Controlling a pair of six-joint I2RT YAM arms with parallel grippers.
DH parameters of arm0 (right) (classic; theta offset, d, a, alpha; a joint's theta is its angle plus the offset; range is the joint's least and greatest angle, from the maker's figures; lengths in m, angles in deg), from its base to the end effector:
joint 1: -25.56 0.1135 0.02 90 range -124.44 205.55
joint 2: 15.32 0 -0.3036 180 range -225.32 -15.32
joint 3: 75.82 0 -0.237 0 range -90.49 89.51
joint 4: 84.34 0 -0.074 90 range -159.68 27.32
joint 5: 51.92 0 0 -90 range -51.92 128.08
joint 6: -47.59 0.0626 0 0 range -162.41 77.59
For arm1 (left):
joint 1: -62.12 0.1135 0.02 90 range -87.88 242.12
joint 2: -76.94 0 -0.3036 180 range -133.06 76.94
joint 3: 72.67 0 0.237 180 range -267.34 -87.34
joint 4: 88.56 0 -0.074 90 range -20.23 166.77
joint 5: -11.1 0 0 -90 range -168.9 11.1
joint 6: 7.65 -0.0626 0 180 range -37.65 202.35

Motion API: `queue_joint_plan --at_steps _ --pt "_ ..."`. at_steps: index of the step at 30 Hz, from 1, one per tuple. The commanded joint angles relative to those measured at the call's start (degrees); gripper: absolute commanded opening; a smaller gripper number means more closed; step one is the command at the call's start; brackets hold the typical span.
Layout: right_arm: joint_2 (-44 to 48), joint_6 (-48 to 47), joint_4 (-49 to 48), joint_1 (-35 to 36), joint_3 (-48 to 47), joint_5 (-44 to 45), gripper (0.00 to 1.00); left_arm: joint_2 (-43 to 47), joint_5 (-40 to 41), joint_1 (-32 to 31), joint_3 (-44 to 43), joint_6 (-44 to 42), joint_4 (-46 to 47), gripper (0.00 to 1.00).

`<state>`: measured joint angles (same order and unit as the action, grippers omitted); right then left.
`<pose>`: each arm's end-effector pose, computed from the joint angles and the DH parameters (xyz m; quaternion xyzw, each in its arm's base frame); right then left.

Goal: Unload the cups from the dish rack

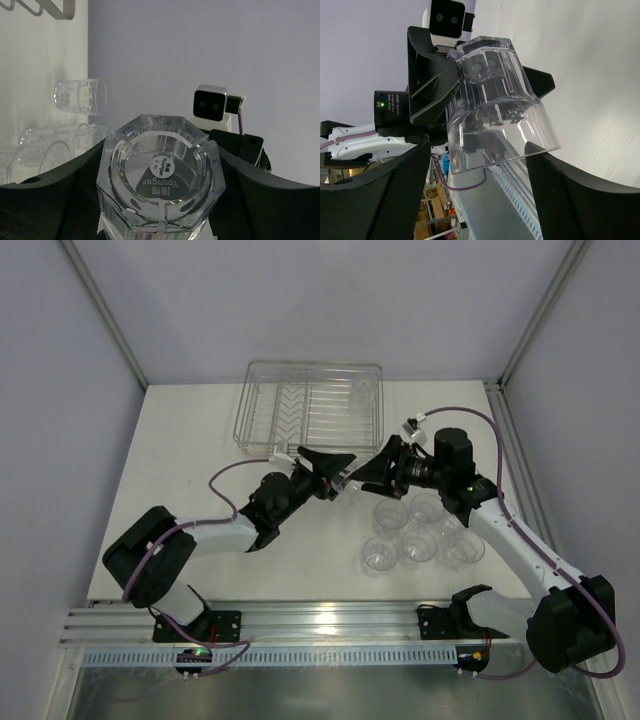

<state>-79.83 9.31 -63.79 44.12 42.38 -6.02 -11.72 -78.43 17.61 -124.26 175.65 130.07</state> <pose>0.2093 0.1162 0.3294 0.0230 0.8008 0.5498 0.2364 0.2418 -0.2370 0.2779 -0.2907 0.6339 -0.6676 0.2606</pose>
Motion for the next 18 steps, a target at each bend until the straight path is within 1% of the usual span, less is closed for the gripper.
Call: queue_joint_plan --at_steps 1,2,3,5,6,7,8,11,12,13,15,16,17,18 --pt "0.0 0.92 -3.25 0.42 -0.33 0.06 0.75 -0.72 4.27 -2.68 -0.42 0.57 3.83 0.0" --pt "0.0 0.92 -3.43 0.33 -0.24 0.15 0.69 -1.16 4.54 -3.9 -1.12 0.4 4.0 0.0" --pt "0.17 1.1 -3.52 0.42 -0.15 0.24 0.6 -1.6 4.63 -4.35 -1.56 0.31 3.66 0.0" --pt "0.52 1.36 -4.22 0.33 0.46 0.67 0.48 -2.82 4.63 -5.23 -2.44 -0.13 3.65 0.0" --pt "0.7 1.45 -4.22 0.33 0.64 0.68 0.35 -3.27 4.63 -5.93 -3.06 -0.22 3.74 0.0" --pt "0.88 1.45 -4.31 0.33 0.73 0.77 0.29 -3.88 4.63 -6.2 -3.24 -0.22 3.92 0.0" --pt "0.96 1.19 -4.22 0.42 0.9 0.85 0.18 -4.15 4.71 -6.55 -3.5 -0.39 4.01 0.0" --pt "1.4 0.66 -3.43 0.42 0.9 1.29 0.07 -4.94 4.45 -6.99 -3.68 -0.66 4.62 0.01" --pt "1.49 0.31 -2.99 0.42 0.9 1.64 0.04 -5.11 4.28 -6.99 -3.68 -0.83 4.8 0.04" --pt "1.75 -0.04 -2.64 0.33 0.82 1.82 0.04 -5.12 4.1 -6.99 -3.59 -1.01 5.15 0.21" --pt "2.11 -0.83 -1.33 0.42 0.64 2.43 0.04 -5.03 5.06 -6.99 -2.63 -1.71 5.15 0.4" --pt "2.11 -1.88 -0.71 0.33 0.03 2.61 0.04 -4.68 5.76 -6.82 -1.84 -2.5 5.24 0.63" --pt "1.93 -2.76 0.25 0.33 -0.32 2.87 0.04 -3.29 7.6 -6.64 -1.22 -4.25 4.63 0.76" --pt "1.93 -3.73 3.13 0.42 -0.94 3.57 0.04 -1.97 8.57 -6.29 -0.7 -6.7 2.97 0.87"
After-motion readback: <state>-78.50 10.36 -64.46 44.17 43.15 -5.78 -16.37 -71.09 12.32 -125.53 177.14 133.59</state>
